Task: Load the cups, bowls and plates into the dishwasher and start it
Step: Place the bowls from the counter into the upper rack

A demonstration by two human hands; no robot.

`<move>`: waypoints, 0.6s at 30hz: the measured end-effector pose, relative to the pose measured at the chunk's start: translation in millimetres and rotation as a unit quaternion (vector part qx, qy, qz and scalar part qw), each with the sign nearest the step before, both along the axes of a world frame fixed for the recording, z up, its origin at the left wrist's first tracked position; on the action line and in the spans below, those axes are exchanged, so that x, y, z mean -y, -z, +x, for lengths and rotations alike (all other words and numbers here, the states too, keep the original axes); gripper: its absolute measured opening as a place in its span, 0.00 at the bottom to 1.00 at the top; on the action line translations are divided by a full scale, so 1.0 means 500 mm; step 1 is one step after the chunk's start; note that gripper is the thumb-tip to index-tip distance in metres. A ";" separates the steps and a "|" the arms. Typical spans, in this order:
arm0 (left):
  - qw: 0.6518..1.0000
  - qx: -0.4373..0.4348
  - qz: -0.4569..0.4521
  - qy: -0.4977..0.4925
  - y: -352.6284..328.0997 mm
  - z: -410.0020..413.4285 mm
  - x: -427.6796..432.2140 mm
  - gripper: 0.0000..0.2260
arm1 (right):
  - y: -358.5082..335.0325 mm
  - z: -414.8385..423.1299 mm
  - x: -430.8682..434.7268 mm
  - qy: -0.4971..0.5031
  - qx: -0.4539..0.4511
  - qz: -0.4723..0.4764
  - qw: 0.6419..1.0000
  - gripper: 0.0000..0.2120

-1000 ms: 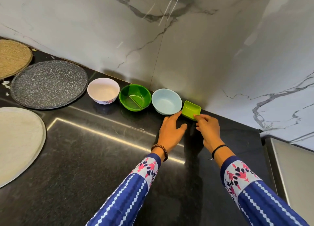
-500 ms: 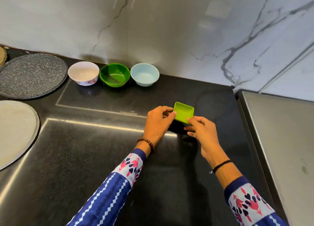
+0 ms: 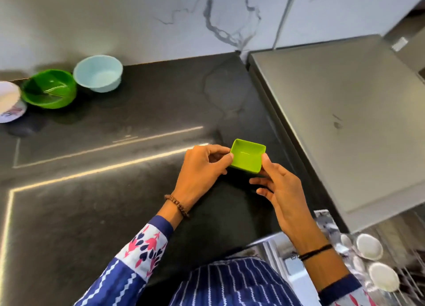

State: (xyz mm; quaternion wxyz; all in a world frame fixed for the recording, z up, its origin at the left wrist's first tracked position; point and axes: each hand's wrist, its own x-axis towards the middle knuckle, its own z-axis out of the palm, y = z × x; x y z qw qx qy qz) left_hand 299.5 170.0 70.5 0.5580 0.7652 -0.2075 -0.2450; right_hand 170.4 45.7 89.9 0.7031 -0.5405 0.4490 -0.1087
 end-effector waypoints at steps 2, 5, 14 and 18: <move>1.000 -0.012 -0.004 0.021 -0.007 -0.038 0.046 0.05 | -0.003 -0.042 0.034 0.027 0.015 0.018 0.999 0.17; 0.999 -0.017 -0.005 0.050 -0.020 -0.100 0.117 0.04 | -0.010 -0.105 0.089 0.055 0.038 0.039 0.997 0.23; 0.993 -0.024 0.016 0.115 -0.041 -0.360 0.373 0.06 | -0.013 -0.378 0.312 0.098 0.102 0.080 0.987 0.19; 0.990 -0.035 0.011 0.139 -0.026 -0.482 0.478 0.04 | 0.014 -0.491 0.414 0.109 0.117 0.100 0.982 0.29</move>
